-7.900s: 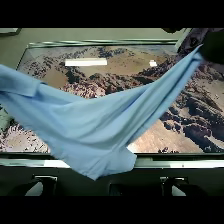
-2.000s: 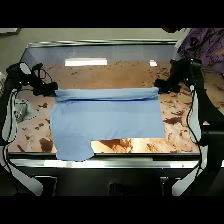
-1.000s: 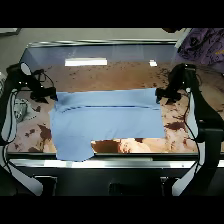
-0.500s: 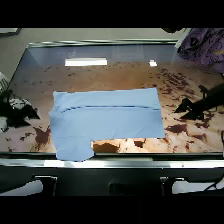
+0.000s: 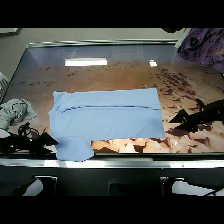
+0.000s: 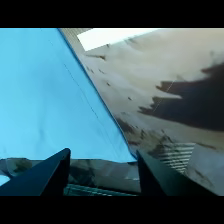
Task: Fold the clothes and pants, and hang the long-sleeved shirts on hangers.
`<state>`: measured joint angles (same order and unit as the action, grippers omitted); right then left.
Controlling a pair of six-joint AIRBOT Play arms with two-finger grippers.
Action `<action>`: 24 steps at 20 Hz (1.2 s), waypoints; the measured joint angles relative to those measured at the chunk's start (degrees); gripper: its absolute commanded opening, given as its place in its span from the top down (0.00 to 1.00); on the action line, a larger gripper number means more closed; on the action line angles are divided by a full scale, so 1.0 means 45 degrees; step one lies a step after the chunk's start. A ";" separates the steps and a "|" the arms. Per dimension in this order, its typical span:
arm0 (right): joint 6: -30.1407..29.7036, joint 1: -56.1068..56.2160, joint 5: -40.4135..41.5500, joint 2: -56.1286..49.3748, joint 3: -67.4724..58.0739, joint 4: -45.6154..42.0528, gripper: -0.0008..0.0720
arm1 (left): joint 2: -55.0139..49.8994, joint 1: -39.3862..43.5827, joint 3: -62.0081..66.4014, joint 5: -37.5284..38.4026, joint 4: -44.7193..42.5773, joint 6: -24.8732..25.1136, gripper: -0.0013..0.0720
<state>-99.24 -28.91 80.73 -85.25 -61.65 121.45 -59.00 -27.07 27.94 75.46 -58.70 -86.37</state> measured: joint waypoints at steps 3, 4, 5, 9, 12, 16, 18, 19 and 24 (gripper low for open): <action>-0.0039 -0.0005 0.0068 0.0029 0.0083 0.0121 0.36 | 0.0126 0.0024 -0.0602 -0.0019 0.0219 0.0102 0.17; -0.0039 -0.0010 0.0073 0.0034 0.0102 0.0146 0.36 | 0.0146 0.0024 -0.0709 -0.0015 0.0257 0.0107 0.17; -0.0039 -0.0010 0.0102 0.0039 0.0112 0.0170 0.36 | 0.0155 0.0024 -0.0787 -0.0005 0.0296 0.0107 0.17; -0.0039 -0.0010 0.0063 0.0039 0.0126 0.0214 0.41 | -0.0112 0.0170 -0.0937 -0.0049 0.0418 0.0063 0.19; -0.0039 -0.0010 0.0053 0.0039 0.0126 0.0214 0.40 | -0.0549 0.0597 -0.0971 -0.0384 0.0792 0.0010 0.95; -0.0151 -0.0010 0.0112 0.0039 0.0228 0.0126 0.28 | -0.0831 0.1078 -0.0976 -0.0738 0.1141 0.0010 0.95; -0.0287 -0.0010 0.0087 0.0039 0.0529 0.0112 0.27 | -0.0879 0.1180 -0.0981 -0.0816 0.1243 0.0010 0.95; -0.0423 -0.0010 0.0024 0.0039 0.0782 0.0112 0.27 | -0.0894 0.1205 -0.0976 -0.0826 0.1263 0.0005 0.95; -0.1054 -0.0010 -0.0486 0.0039 0.2050 0.0165 0.27 | -0.0899 0.1268 -0.0981 -0.0772 0.1331 0.0010 0.95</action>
<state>-103.98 -28.95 78.54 -85.08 -52.42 122.19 -63.05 -21.37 23.53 71.99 -52.71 -86.32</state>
